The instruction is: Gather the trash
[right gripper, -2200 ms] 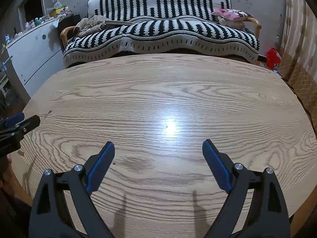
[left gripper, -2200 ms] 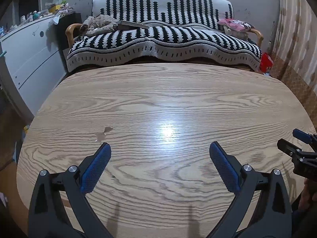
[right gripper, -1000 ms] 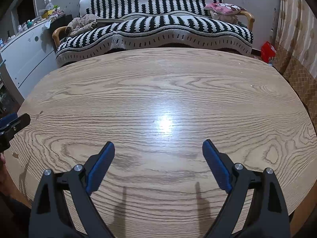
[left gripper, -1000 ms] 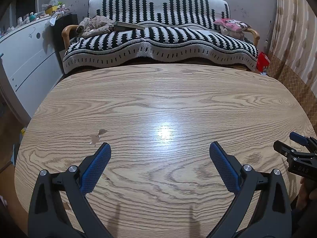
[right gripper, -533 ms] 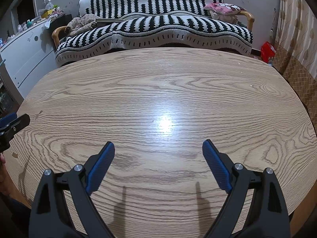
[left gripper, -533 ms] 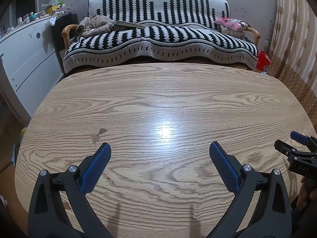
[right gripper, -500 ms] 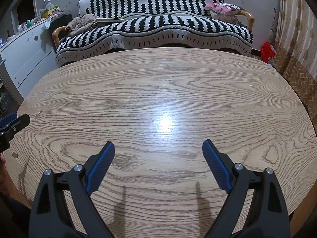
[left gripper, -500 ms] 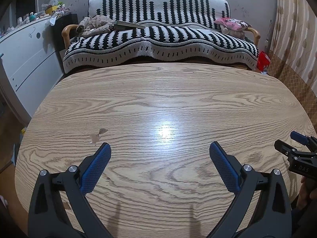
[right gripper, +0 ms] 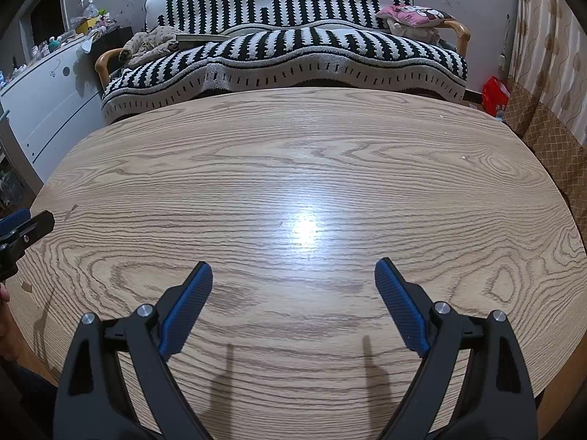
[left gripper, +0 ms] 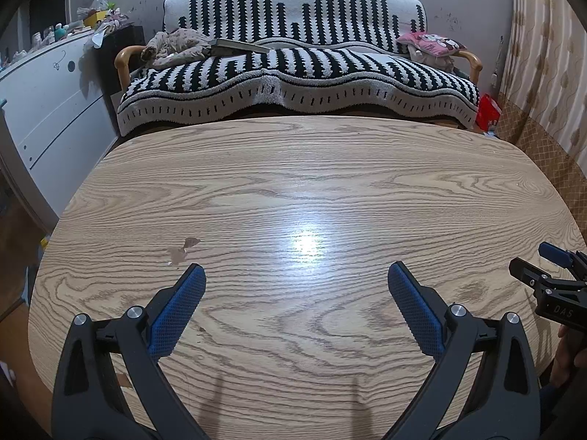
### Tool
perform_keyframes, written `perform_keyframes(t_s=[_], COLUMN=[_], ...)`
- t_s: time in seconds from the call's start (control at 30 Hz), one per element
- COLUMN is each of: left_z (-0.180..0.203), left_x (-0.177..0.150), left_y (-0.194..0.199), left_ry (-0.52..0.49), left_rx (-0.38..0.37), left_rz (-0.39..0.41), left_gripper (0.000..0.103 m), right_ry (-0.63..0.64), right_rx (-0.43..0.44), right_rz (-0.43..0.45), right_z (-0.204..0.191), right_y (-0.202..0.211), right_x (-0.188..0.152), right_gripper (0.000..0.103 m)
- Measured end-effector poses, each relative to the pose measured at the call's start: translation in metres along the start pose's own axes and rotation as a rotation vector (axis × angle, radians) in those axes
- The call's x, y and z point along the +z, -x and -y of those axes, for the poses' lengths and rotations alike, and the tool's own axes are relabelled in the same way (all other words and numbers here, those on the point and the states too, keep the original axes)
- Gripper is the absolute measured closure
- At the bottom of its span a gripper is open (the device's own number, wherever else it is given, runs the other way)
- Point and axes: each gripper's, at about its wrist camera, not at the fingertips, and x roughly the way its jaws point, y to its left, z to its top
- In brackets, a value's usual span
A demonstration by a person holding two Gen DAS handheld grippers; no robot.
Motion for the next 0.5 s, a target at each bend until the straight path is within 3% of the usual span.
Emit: perform_keyframes(t_s=[0.5], left_z=[0.0009], left_x=[0.0003], left_y=[0.0038], left_ry=[-0.011], left_rx=[0.000], left_rz=[-0.004], left_gripper=[0.007], right_ry=[0.002], right_rx=[0.000], right_rz=[0.000], right_z=[0.0014], right_y=[0.0007], right_x=[-0.0004], right_gripper=[0.016])
